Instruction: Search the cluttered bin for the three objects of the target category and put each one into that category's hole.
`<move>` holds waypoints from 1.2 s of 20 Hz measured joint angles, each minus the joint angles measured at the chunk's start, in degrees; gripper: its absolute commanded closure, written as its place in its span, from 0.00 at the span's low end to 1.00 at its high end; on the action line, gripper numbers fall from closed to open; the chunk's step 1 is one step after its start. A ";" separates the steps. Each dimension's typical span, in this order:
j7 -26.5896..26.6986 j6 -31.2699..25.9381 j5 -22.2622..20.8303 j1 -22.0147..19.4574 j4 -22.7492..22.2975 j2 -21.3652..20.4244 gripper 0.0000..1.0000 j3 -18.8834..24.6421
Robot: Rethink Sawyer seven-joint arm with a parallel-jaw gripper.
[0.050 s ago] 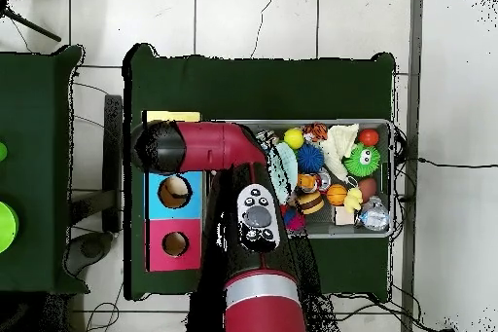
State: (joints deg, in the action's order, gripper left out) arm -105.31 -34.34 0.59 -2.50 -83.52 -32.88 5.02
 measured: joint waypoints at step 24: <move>0.00 -2.78 -3.50 -4.33 -1.48 -1.99 0.00 5.75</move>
State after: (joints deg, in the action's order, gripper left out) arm -105.31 -37.12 -2.90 -6.83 -85.00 -34.87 10.77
